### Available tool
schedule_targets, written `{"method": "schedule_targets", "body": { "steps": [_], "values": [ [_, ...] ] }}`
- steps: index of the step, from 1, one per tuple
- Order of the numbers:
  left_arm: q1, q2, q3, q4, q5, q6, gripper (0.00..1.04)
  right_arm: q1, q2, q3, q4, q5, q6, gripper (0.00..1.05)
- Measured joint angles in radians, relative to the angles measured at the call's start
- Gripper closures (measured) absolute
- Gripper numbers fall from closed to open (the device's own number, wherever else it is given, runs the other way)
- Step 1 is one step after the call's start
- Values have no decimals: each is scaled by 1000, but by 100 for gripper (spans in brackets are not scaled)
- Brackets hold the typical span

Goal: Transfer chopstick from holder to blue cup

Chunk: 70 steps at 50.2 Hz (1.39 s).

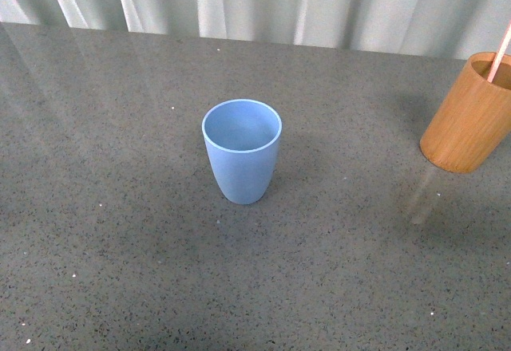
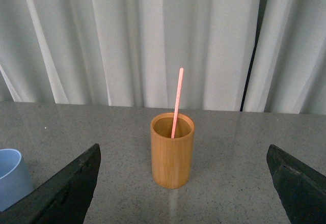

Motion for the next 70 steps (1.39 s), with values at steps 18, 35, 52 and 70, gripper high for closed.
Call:
{"method": "schedule_targets", "body": {
  "steps": [18,35,52,70],
  "values": [
    [0,-90,0,-90,0,0,101,0,0,0,0,0,0,10],
    [0,-259,0,-267,0,1,99,0,0,0,0,0,0,10],
    [0,-260,0,-267,0,1,38,0,0,0,0,0,0,10],
    [0,-260,0,-267,0,2,7,2,54,42,-108,23,49,10]
  ]
}}
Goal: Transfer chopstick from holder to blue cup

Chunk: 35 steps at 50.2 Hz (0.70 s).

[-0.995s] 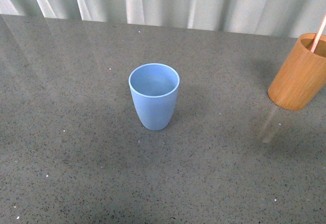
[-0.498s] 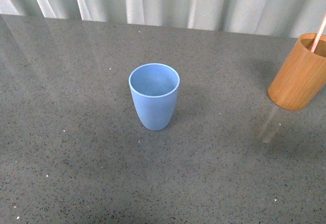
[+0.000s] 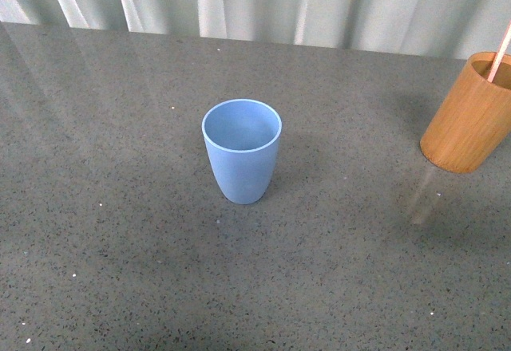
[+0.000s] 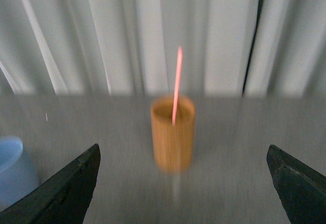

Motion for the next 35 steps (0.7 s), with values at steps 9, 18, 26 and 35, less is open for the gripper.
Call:
{"method": "schedule_targets", "body": {
  "steps": [9,18,26,35],
  "values": [
    [0,0,0,0,0,0,7,-24,384,101,-8,-18,100,10],
    [0,0,0,0,0,0,7,-69,759,150,358,-49,97,10],
    [0,0,0,0,0,0,7,-90,1092,200,705,-34,21,10],
    [0,0,0,0,0,0,7,-118,1361,285,920,-18,-35,10]
  ]
}}
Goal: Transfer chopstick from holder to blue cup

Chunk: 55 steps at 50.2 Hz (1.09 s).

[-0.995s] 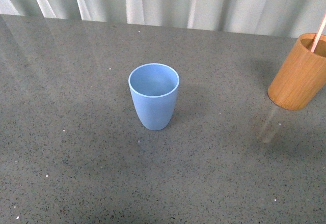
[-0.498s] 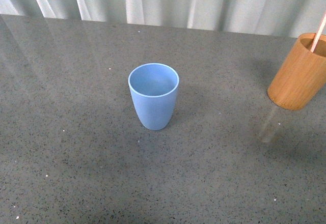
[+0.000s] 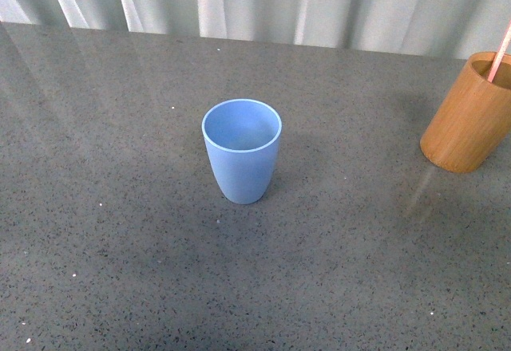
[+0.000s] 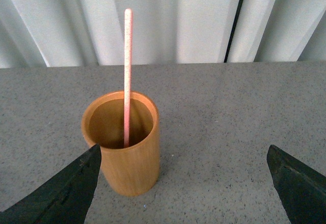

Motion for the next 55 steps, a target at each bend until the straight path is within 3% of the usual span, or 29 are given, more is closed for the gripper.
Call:
{"method": "schedule_targets", "body": {
  "steps": [14,29,55],
  "values": [
    [0,0,0,0,0,0,7,-9,217,156,52,2,45,10],
    [0,0,0,0,0,0,7,51,383,366,18,30,45,10],
    [0,0,0,0,0,0,7,112,521,534,-18,94,19,10]
  ]
}}
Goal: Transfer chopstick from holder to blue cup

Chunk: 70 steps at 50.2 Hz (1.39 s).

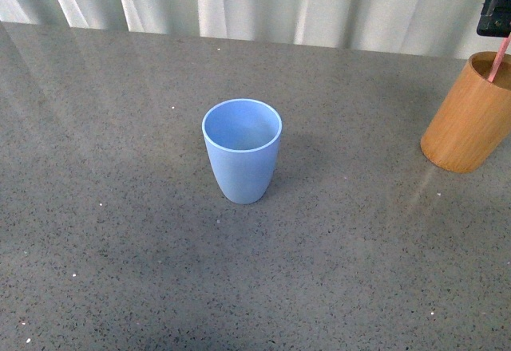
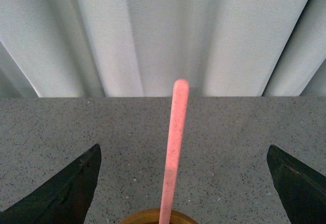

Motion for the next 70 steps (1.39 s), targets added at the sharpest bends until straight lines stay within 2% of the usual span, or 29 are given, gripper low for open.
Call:
{"method": "schedule_targets", "body": {
  "steps": [46,51,56,59,70],
  "values": [
    [0,0,0,0,0,0,7,-3,97,103,-22,-4,-17,11],
    [0,0,0,0,0,0,7,-2,98,104,-20,-4,-18,24],
    [0,0,0,0,0,0,7,-2,98,103,-6,-4,-18,43],
    [0,0,0,0,0,0,7,-1,98,103,-1,-4,-18,50],
    [0,0,0,0,0,0,7,3,98,80,10,-13,-16,95]
  ]
}}
